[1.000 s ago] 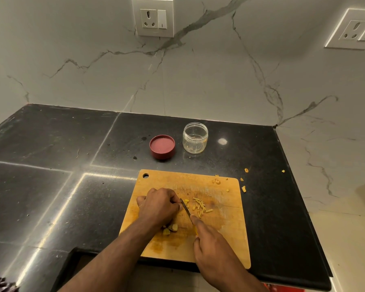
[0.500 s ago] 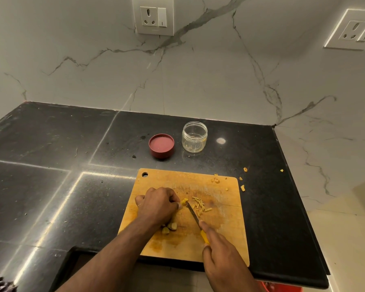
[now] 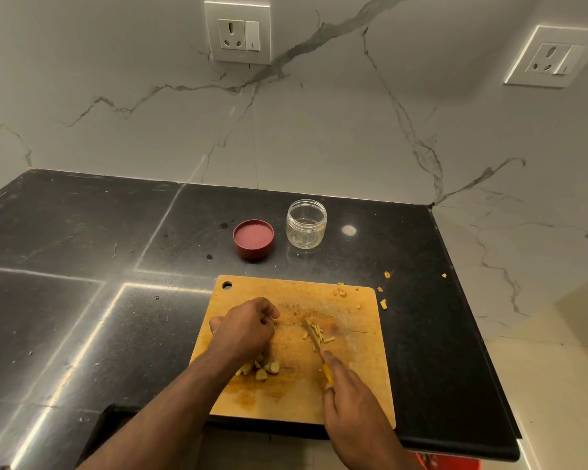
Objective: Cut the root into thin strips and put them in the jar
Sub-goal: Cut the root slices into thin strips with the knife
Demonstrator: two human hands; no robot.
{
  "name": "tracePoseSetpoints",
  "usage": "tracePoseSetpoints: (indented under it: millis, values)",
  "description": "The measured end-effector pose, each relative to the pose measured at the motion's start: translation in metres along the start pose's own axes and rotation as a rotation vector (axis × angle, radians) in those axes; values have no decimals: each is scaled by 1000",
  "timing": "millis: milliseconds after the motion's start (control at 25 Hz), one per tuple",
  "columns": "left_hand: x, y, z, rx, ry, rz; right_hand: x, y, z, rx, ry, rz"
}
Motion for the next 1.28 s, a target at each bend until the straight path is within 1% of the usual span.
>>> tracePoseSetpoints:
  millis: [80,120,280,480,680,880,1080,1160,1280]
  values:
    - [0,0,-1,1,-3,-3,-3,6,-5,11,36,22]
    - [1,1,-1,3,-8,-6,-5,7,-5,13,24,12]
    - [1,2,0,5,-20,-12,-9,6,2,-3,-86,-22]
    - [1,0,-1,4,-43,-12,-12,13,-9,10,7,28]
    - [0,1,-1,5,-42,-9,-15,14,-6,-11,-42,-7]
    - [-1,2,-2,16,-36,2,-14,21,-13,18,38,61]
    - [0,0,-2,14,-61,7,-11,11,-9,23,-16,16]
    - [1,-1,-5,-17,-80,38,-9,11,-8,17,-21,13]
    - [3,-3,-15,-74,-67,97,-6,12,-9,8,18,35]
Point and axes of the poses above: each hand's wrist, its own x-axis towards the middle knuckle, its own z-axis out of the palm, y = z × x, the point moved 2 cm from there along x, towards the middle knuckle, and after that the axes turned 10 degrees about -y, right-handed, at the moved point
